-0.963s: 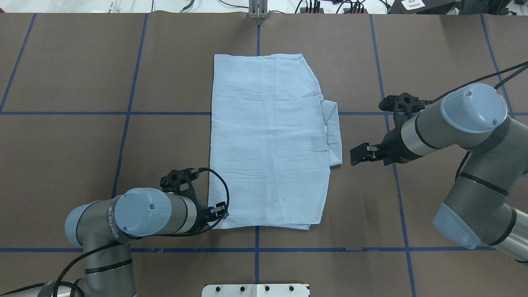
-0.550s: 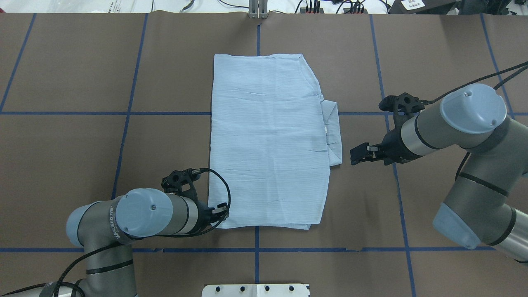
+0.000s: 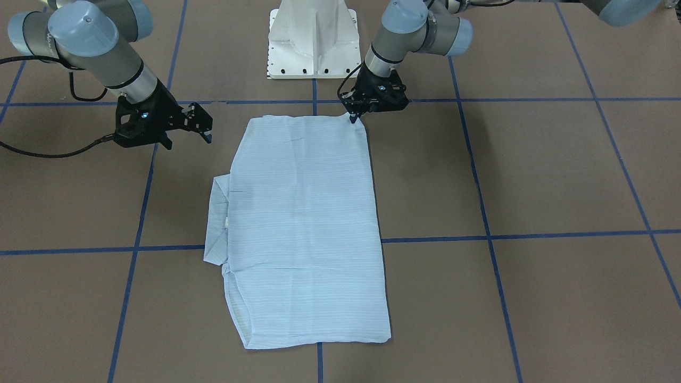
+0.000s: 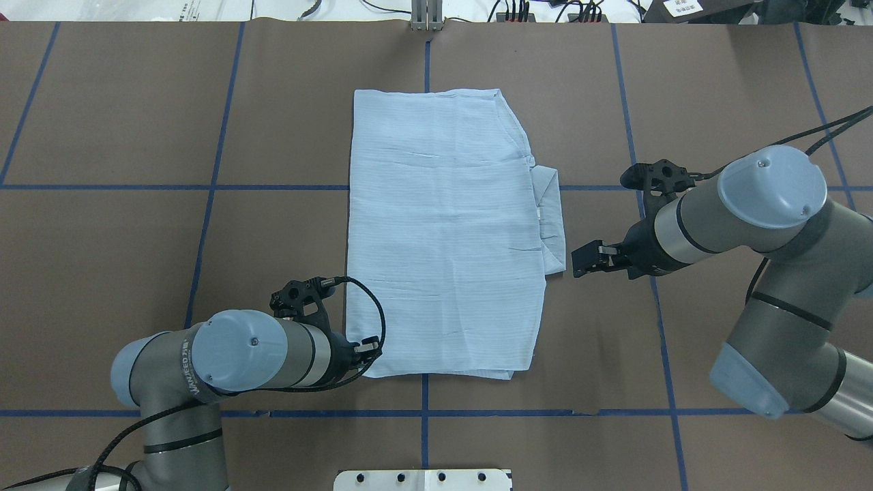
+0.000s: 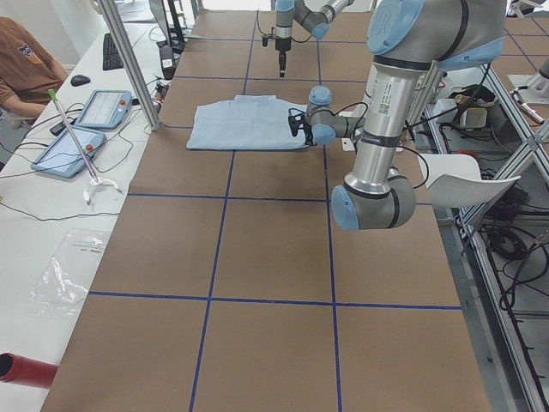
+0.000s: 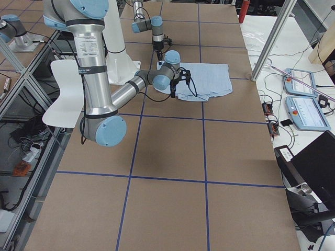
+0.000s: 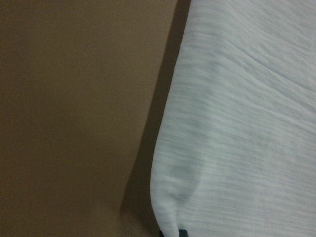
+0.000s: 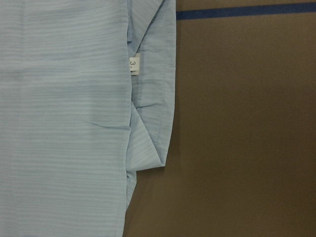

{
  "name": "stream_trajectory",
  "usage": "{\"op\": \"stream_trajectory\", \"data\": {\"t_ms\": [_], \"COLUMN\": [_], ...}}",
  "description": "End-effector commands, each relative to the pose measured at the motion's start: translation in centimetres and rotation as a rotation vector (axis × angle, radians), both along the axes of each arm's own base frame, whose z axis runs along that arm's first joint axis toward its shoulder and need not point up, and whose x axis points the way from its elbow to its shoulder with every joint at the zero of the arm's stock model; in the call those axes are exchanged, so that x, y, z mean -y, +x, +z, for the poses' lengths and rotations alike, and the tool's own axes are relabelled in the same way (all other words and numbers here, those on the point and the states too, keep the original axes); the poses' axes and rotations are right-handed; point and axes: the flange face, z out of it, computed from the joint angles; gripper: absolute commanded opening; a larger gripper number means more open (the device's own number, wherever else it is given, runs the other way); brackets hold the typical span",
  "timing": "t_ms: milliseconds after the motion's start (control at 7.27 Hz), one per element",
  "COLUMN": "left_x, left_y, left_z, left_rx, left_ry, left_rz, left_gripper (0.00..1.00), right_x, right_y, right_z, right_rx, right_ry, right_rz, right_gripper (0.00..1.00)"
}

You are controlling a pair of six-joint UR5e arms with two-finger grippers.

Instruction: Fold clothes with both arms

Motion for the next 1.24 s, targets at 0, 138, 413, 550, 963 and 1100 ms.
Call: {"op": "stream_trajectory", "data": {"t_ms": [0,138,413,550,963,1100], "left_x": [0.3,0.4,0.5,1.0,1.1,1.1], "left_y": [-0.3,-0.3,-0.5,-0.7,-0.7,-0.7], "left_z": [-0.2,-0.2,-0.3,-0.3,-0.3,-0.3], "left_rx": [-0.005,-0.005,-0.006,-0.006,-0.008,-0.008], "left_ry": [0.001,0.001,0.0,0.001,0.001,0.001], "left_rz": [-0.005,-0.007,-0.009,-0.016,-0.018,-0.018], "left_gripper": [0.0,0.0,0.0,0.0,0.0,0.0], "right_x": [-2.4,-4.7,-7.9,-8.6,-10.0,-10.2], "right_y": [-4.1,-6.9,-12.9,-14.6,-17.2,-18.3], "right_z": [-2.8,-4.1,-9.1,-10.6,-8.8,-7.3], "right_rx": [0.028,0.042,-0.058,-0.111,-0.153,-0.189], "right_ry": [-0.111,-0.212,-0.313,-0.33,-0.405,-0.399], "right_rz": [0.094,0.157,0.254,0.285,0.343,0.344], "right_gripper": [1.0,1.0,1.0,1.0,1.0,1.0]}}
